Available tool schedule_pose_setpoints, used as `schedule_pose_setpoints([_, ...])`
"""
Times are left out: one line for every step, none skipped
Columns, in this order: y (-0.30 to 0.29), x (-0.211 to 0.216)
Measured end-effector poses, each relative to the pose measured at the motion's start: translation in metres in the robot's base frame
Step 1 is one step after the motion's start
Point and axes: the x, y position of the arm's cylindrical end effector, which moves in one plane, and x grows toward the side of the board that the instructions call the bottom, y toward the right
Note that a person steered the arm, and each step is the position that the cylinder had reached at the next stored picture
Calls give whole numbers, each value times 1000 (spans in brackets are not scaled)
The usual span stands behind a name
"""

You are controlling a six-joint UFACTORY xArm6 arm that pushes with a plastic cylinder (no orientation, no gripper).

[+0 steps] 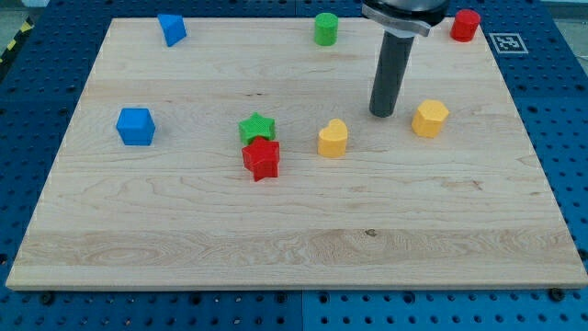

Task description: Move the yellow hexagon parallel to the yellow heart

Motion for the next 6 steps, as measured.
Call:
schedule_pose_setpoints([10, 0])
schedule_pose_setpoints([17, 0])
schedule_pose_setpoints([19, 0])
schedule_pose_setpoints([19, 0])
schedule_pose_setpoints([19, 3])
schedule_pose_setpoints([19, 4])
